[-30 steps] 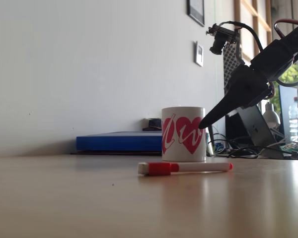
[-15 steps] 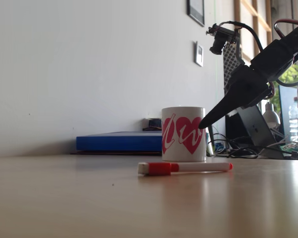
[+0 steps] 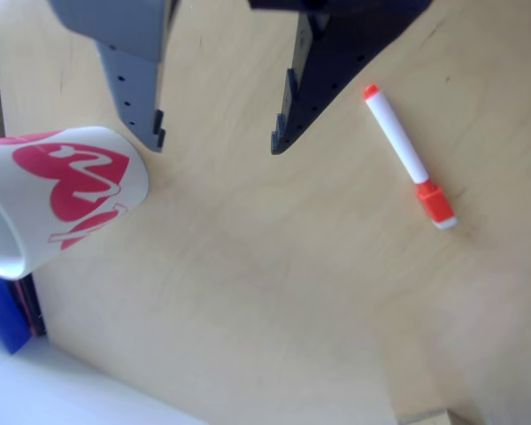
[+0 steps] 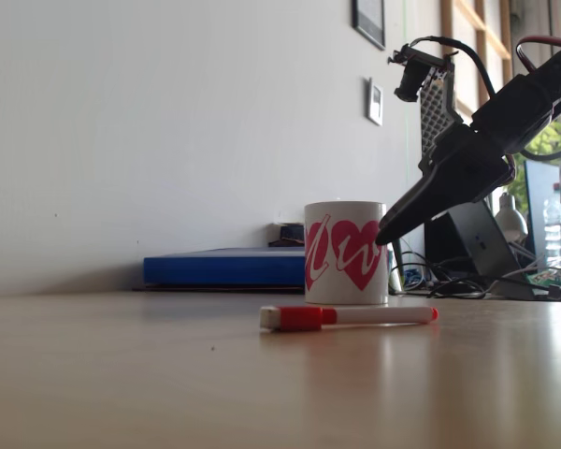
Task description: Grab the pen and place it in the cup.
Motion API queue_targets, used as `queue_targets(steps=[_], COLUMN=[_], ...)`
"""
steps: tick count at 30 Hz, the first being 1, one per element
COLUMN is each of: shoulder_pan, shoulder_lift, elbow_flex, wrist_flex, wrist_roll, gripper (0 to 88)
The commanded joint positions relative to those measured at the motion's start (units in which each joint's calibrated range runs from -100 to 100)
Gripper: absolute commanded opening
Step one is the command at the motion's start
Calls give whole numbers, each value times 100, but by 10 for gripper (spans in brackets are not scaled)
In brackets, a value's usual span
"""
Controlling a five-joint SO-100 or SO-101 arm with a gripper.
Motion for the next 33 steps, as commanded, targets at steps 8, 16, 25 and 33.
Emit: queue_targets(steps=[8,16,25,33], shoulder_pan=[-274,-349,-1358,-1709], shoulder_lift=[719,4703,8396,9782], elbow_flex=[-401,-3262,-6657,-7454], wrist_flex=[438,481,1677,2202], wrist_roll=[887,1565,1292,956], gripper=[308,308,308,309])
